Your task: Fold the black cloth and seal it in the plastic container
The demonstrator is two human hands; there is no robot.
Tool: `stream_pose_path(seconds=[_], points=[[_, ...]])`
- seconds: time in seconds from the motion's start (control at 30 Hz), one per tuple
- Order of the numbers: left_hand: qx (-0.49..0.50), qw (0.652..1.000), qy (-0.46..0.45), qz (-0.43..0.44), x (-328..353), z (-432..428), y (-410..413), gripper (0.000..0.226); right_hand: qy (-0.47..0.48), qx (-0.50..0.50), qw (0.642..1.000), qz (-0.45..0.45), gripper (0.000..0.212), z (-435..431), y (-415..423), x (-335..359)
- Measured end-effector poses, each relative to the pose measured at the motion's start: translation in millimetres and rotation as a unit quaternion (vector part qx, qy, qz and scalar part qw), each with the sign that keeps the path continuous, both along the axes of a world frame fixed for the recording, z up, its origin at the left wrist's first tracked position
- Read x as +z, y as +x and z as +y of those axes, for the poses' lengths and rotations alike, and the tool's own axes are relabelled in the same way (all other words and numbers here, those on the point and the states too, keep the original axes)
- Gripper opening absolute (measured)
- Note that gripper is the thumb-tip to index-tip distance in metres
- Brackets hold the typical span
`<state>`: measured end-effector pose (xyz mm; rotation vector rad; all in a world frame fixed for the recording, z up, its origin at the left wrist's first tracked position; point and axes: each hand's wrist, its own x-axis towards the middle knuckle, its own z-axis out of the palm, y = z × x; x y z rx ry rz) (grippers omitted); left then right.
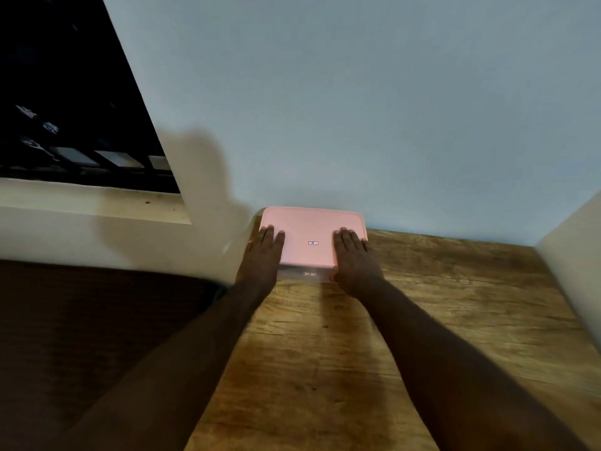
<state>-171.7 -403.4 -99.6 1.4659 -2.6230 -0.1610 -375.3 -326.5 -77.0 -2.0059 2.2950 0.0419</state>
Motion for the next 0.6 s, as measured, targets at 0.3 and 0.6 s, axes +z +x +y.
stream_pose_path(seconds=[0.3, 0.6], points=[[0.0, 1.0, -0.008, 0.016, -7, -45, -14, 0.087, 0.007, -0.005, 1.0, 0.002, 0.094, -40, -13, 0], [0.001, 1.0, -0.019, -0.01, -8, -49, -16, 0.09, 0.007, -0.007, 1.0, 0.005, 0.095, -42, -13, 0]])
